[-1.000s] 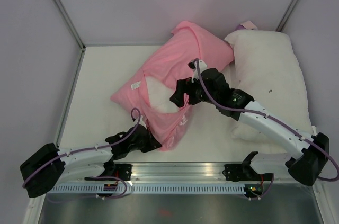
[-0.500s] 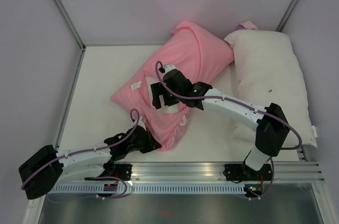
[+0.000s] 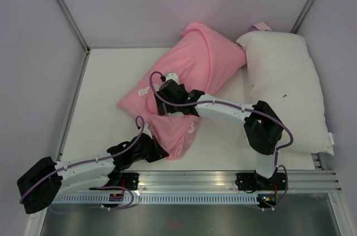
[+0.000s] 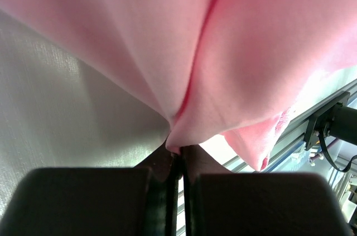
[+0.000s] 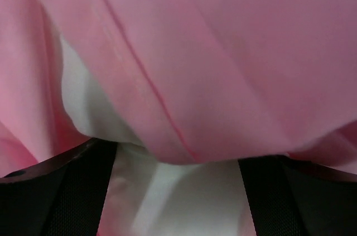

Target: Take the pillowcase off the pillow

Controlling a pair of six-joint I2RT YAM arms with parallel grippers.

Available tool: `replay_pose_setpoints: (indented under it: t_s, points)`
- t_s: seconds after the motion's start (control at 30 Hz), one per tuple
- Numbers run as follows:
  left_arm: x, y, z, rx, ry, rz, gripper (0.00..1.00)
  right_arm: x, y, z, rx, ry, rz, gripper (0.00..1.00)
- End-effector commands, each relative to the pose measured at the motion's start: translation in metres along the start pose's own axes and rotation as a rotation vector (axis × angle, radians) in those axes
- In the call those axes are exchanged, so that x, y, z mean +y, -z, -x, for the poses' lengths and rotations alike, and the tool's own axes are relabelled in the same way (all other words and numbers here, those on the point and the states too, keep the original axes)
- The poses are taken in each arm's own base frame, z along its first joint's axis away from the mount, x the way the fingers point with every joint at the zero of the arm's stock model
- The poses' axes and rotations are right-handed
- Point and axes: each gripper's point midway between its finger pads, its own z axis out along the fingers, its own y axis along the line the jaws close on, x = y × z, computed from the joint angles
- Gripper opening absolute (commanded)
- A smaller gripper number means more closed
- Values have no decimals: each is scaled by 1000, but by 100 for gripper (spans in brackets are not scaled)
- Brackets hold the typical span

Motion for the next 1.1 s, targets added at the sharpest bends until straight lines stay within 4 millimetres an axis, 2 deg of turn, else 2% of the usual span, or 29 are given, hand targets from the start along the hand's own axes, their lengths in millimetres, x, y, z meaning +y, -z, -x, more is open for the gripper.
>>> replay_pose_setpoints:
  t_s: [0.0, 0.1, 0.13, 0.2, 0.23, 0.27, 0.3, 0.33, 0.43, 0.47, 0.5, 0.57, 0.6, 0.63, 0.67, 0.7, 0.73, 0.77, 0.8, 0.83, 0.87, 0.9, 0.93, 0.97, 1.0, 1.07]
  points:
    - [22, 2, -14, 50, 8, 74, 2, -28, -38, -51, 82, 18, -133, 90]
    - [23, 3, -14, 50, 6, 77, 2, -44, -45, -61, 61, 8, -203, 72]
    - [24, 4, -14, 51, 6, 83, 2, -46, -43, -53, 27, -4, -210, 59]
    - [25, 5, -14, 47, 7, 83, 2, -46, -40, -51, 0, -22, -200, 38]
    - [25, 5, -13, 43, 9, 82, 2, -44, -32, -44, -22, -28, -182, 22]
    - [26, 6, -13, 42, 10, 84, 2, -46, -29, -44, -27, -21, -182, 14]
    - [25, 6, -13, 38, 10, 82, 2, -45, -20, -35, -52, -24, -170, 4]
    - [25, 6, -12, 35, 10, 83, 2, -46, -14, -33, -60, -20, -171, 0]
    - [24, 9, -9, 33, -3, 103, 2, -51, 6, -24, -96, -10, -166, 0]
    - [21, 10, -7, 31, -12, 101, 2, -56, 9, -30, -89, -3, -167, 0]
    - [13, 14, -3, 29, -23, 98, 2, -55, 18, -25, -105, 0, -148, 0]
    - [0, 20, 5, 16, -69, 74, 2, -58, 22, -37, -86, 15, -138, 0]
    - [-15, 29, 14, 6, -86, 66, 6, -58, 26, -37, -91, 15, -127, 0]
    - [-26, 36, 25, -32, -125, 45, 16, -59, 28, -39, -87, 24, -122, 0]
    - [-52, 48, 40, -70, -142, 2, 21, -64, 27, -49, -70, 33, -129, 0]
    - [-55, 57, 46, -82, -162, 23, 26, -65, 29, -50, -77, 31, -127, 0]
    - [-60, 65, 60, -133, -197, 40, 37, -67, 30, -52, -77, 27, -130, 0]
    - [-85, 80, 78, -183, -207, 7, 43, -70, 30, -59, -66, 29, -133, 0]
    - [-83, 87, 88, -217, -238, 53, 56, -67, 31, -59, -68, 25, -115, 0]
    - [-84, 88, 95, -227, -252, 91, 63, -67, 31, -63, -59, 22, -107, 0]
    - [-105, 101, 111, -269, -251, 82, 69, -65, 32, -63, -60, 16, -95, 0]
    - [-106, 105, 118, -284, -258, 123, 78, -64, 34, -61, -68, 9, -85, 0]
    - [-95, 109, 126, -300, -268, 220, 81, -63, 35, -62, -64, 5, -75, 0]
    - [-105, 109, 136, -308, -264, 262, 84, -62, 36, -63, -65, -3, -69, 0]
    - [-105, 107, 141, -310, -264, 299, 89, -60, 39, -61, -72, -10, -59, 0]
    - [-108, 98, 144, -279, -270, 366, 91, -57, 42, -62, -72, -21, -35, 0]
